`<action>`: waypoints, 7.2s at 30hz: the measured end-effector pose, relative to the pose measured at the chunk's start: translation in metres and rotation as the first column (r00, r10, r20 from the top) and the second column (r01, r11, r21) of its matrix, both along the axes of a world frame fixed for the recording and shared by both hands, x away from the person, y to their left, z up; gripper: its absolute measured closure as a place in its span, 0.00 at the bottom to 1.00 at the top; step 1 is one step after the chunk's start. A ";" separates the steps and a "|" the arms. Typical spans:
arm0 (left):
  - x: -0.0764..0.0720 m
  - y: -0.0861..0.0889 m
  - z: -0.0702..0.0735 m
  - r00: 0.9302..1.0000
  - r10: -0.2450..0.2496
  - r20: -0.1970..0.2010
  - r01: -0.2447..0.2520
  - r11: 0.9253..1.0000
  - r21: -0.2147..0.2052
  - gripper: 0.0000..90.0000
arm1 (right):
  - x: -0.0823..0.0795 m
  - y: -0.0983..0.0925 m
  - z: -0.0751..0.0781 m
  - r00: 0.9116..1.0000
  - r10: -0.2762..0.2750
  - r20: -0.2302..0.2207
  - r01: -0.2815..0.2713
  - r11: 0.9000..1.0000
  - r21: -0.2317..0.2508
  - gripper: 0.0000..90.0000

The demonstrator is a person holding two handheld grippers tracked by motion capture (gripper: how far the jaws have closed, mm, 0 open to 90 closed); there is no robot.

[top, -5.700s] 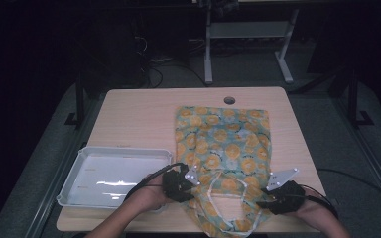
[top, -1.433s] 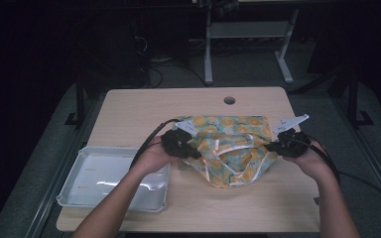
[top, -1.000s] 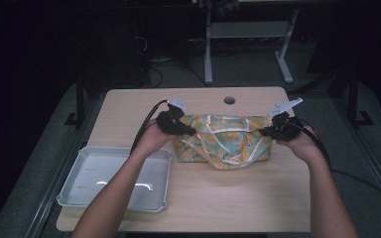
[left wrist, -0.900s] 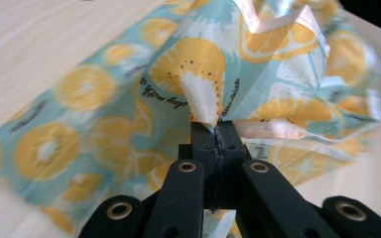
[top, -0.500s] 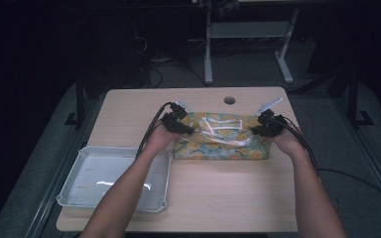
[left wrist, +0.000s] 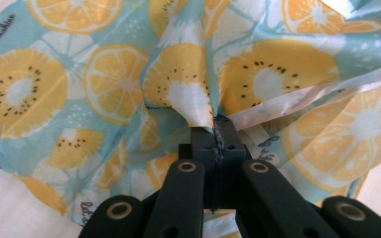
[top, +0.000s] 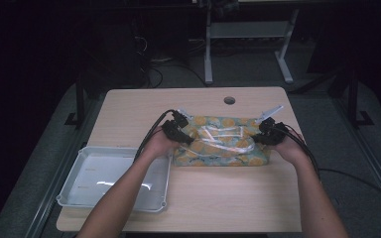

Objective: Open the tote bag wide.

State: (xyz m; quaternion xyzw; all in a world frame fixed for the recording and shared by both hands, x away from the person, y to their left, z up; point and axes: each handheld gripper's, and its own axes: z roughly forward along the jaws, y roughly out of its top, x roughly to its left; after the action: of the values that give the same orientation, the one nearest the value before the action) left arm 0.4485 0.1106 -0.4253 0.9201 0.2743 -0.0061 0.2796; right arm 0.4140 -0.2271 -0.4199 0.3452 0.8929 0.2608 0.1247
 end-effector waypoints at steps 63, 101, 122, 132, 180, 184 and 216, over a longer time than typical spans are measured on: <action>-0.114 0.084 0.041 0.994 -0.007 0.109 0.020 0.993 -0.117 0.36 | -0.123 0.033 0.053 0.957 0.289 0.016 -0.283 0.923 0.259 0.61; -0.139 0.122 0.012 0.992 0.033 0.125 -0.023 0.996 -0.084 0.35 | -0.135 0.053 0.031 0.923 0.385 -0.004 -0.372 0.894 0.248 0.97; -0.138 0.123 0.007 0.991 0.047 0.127 -0.034 0.995 -0.099 0.35 | -0.091 0.043 0.068 0.945 0.313 0.098 -0.328 0.901 0.283 0.97; -0.136 0.126 0.007 0.990 0.037 0.137 -0.024 0.995 -0.098 0.33 | -0.071 0.043 0.070 0.955 0.273 0.117 -0.296 0.908 0.297 0.97; -0.152 0.135 -0.003 0.990 0.048 0.133 -0.040 0.998 -0.058 0.28 | 0.044 0.064 0.028 0.997 0.059 0.058 -0.069 0.977 0.201 0.75; -0.152 0.135 -0.002 0.990 0.050 0.134 -0.042 0.997 -0.061 0.28 | 0.040 0.058 0.036 0.994 0.027 0.103 -0.047 0.978 0.202 0.61; -0.131 0.129 0.021 0.988 0.056 0.146 -0.039 0.992 -0.117 0.28 | -0.052 0.017 0.052 0.998 0.043 0.053 -0.052 0.981 0.186 0.49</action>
State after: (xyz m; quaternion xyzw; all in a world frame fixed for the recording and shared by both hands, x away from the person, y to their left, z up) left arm 0.3171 0.2398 -0.4046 0.8937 0.2736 0.0539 0.3516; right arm 0.3624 -0.2106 -0.3678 0.3275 0.8691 0.3549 0.1069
